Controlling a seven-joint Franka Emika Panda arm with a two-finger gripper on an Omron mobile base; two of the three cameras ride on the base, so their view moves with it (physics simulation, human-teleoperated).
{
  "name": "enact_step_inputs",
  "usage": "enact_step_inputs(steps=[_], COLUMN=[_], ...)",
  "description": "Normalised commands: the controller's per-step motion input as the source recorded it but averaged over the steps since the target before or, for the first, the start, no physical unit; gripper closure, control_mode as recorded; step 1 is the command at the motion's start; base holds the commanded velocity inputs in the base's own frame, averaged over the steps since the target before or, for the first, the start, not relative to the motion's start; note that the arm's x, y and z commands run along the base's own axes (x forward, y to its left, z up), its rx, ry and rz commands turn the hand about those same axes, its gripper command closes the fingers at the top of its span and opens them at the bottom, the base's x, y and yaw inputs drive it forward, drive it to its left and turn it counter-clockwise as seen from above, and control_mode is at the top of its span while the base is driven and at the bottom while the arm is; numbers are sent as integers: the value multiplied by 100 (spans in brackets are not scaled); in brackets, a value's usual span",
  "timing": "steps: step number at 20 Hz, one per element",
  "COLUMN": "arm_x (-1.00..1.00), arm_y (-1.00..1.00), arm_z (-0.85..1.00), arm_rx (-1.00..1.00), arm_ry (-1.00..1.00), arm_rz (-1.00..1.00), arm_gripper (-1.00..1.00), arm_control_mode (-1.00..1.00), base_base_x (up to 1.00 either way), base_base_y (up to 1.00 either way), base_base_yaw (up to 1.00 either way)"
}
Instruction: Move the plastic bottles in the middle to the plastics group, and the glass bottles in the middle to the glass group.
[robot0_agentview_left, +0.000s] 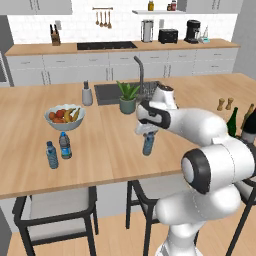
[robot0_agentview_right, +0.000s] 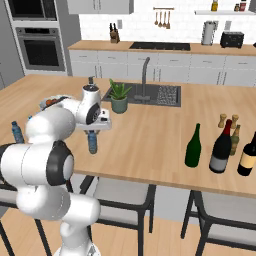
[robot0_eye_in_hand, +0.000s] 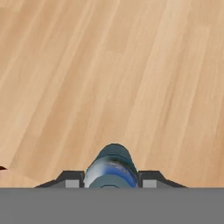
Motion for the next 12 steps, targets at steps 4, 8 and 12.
enact_step_inputs(steps=[4, 8, 12], arm_x=[-49, -29, -8], arm_y=[87, 100, 100], arm_z=[30, 31, 19], arm_rx=[0, 0, 0], arm_ry=[-1, 0, 0], arm_rz=[23, 21, 18], arm_gripper=[100, 100, 100], arm_control_mode=[-100, -100, -100], base_base_x=[0, 0, 0], base_base_y=[0, 0, 0], base_base_yaw=[0, 0, 0])
